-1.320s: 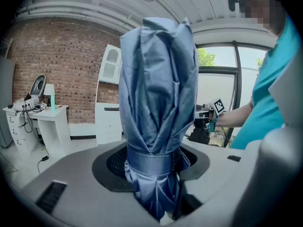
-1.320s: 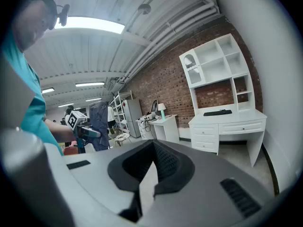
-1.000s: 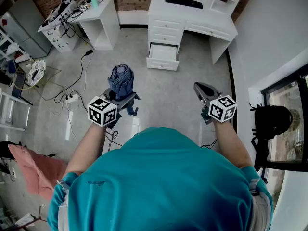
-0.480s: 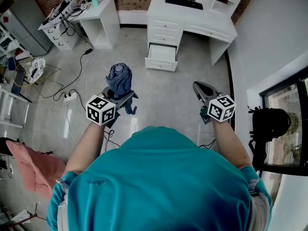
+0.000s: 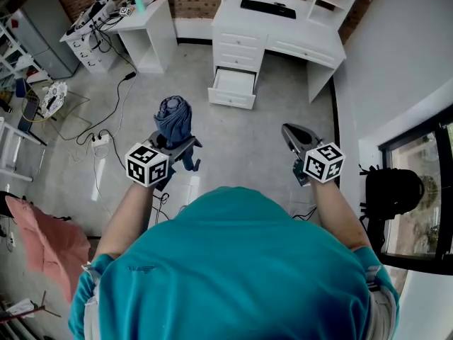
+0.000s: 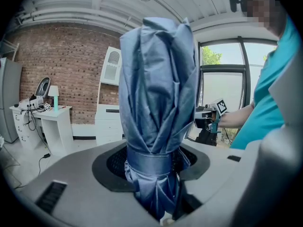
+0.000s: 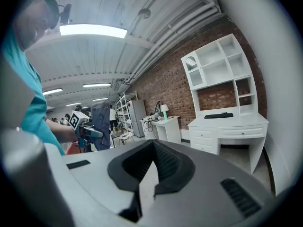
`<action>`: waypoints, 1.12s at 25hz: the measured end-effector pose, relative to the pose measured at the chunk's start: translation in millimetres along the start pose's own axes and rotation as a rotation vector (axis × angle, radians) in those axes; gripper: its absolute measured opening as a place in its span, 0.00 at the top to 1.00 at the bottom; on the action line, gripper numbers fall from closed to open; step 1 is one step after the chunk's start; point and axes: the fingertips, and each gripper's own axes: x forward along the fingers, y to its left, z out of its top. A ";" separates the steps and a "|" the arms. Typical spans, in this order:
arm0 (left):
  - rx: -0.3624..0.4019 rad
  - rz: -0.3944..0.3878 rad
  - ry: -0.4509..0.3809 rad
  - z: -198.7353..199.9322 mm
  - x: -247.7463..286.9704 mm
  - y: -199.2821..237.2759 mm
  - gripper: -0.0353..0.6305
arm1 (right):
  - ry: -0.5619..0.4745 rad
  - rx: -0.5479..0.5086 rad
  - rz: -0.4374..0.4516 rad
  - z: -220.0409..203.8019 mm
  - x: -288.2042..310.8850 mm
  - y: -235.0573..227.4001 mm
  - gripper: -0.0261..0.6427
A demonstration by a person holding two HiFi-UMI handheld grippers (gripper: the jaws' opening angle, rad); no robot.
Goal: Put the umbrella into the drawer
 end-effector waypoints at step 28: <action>0.083 -0.176 0.045 80.8 140.1 243.7 0.60 | 0.001 0.069 -0.121 61.5 227.9 -107.6 0.93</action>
